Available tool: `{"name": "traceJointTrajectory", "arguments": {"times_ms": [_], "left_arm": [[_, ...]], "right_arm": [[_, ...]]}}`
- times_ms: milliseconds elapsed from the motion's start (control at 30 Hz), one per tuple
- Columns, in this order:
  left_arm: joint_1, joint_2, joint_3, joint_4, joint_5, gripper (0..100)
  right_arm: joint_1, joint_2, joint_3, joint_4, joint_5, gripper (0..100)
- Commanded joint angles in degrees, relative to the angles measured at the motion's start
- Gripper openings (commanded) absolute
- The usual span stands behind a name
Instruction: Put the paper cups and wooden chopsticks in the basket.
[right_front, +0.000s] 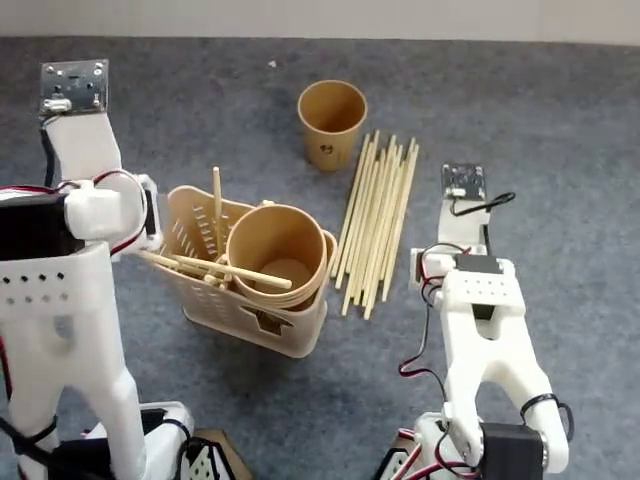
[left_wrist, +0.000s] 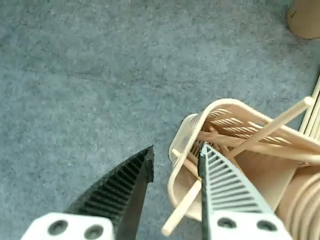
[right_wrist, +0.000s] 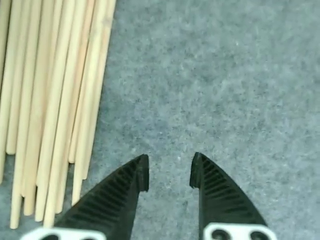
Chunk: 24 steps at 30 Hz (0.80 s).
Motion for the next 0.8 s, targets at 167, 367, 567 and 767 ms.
{"name": "traceJointTrajectory", "arguments": {"times_ms": [167,367,567,767], "left_arm": [[-1.10,-1.01,7.60,0.09,-0.97,4],[-1.80,-1.54,9.98,-3.87,-1.23,4],[-2.33,-1.45,4.97,0.79,-3.43,4],[-8.22,-0.92,6.29,-0.97,-3.69,4]], "right_arm": [[0.48,-1.71,-0.13,-0.66,0.35,14.9],[0.40,-1.71,0.48,-0.66,0.35,14.9],[0.40,-1.80,0.92,-0.66,0.44,14.9],[-1.36,-2.42,1.98,7.08,0.35,14.9]]}}
